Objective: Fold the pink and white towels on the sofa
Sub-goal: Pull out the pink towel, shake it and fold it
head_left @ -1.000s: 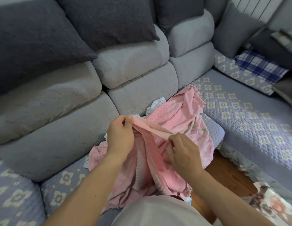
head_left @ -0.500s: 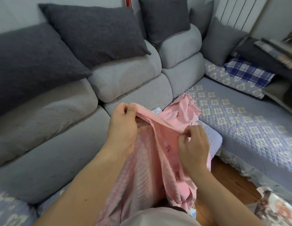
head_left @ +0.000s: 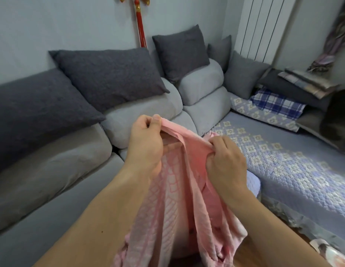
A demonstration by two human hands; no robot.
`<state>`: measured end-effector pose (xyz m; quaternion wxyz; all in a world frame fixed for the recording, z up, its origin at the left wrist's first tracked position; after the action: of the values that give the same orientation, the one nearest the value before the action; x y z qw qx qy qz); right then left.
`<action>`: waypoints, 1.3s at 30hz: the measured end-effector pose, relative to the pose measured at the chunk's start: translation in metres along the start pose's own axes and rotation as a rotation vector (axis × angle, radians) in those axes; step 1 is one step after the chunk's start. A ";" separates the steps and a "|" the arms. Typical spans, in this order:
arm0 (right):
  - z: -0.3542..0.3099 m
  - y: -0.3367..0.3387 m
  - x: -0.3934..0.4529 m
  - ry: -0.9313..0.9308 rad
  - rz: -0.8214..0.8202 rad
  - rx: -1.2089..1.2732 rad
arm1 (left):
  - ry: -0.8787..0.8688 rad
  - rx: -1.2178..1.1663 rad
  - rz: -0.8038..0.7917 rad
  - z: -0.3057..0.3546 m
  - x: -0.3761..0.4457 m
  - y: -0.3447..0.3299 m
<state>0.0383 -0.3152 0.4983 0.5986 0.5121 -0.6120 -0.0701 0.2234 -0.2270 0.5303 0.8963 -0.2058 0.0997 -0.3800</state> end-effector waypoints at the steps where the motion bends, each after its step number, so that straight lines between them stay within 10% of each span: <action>1: 0.008 0.002 0.001 -0.025 0.007 -0.032 | -0.001 -0.012 0.008 0.004 0.002 -0.003; 9: 0.011 -0.020 0.006 -0.156 -0.206 0.655 | 0.032 -0.096 0.003 0.015 0.010 -0.024; 15: -0.002 0.032 0.044 0.165 0.073 0.094 | -0.057 -0.114 0.005 0.061 0.024 -0.028; 18: 0.012 0.034 0.040 0.031 0.046 0.006 | -0.045 -0.136 0.027 0.063 0.025 -0.024; 26: 0.022 0.017 -0.025 0.499 0.012 -0.075 | -0.009 -0.158 0.164 0.075 0.043 0.000; 33: -0.025 -0.035 -0.072 0.504 -0.090 -0.046 | 0.008 -0.213 0.151 0.072 0.038 -0.023; 39: -0.030 -0.075 -0.057 0.061 -0.328 -0.124 | 0.034 -0.221 0.148 0.067 0.032 -0.036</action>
<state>0.0894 -0.2942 0.4167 0.6278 0.5690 -0.4963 -0.1890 0.2450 -0.2535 0.6052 0.8920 -0.2887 0.1710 -0.3028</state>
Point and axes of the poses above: each hand's wrist, its own x-axis towards the middle knuckle, its own y-axis out of the back of the hand, z = x × y, the point moved 10 cm from there along x, towards the middle knuckle, and after that the axes turned 12 degrees about -x, right-handed, at the moved point
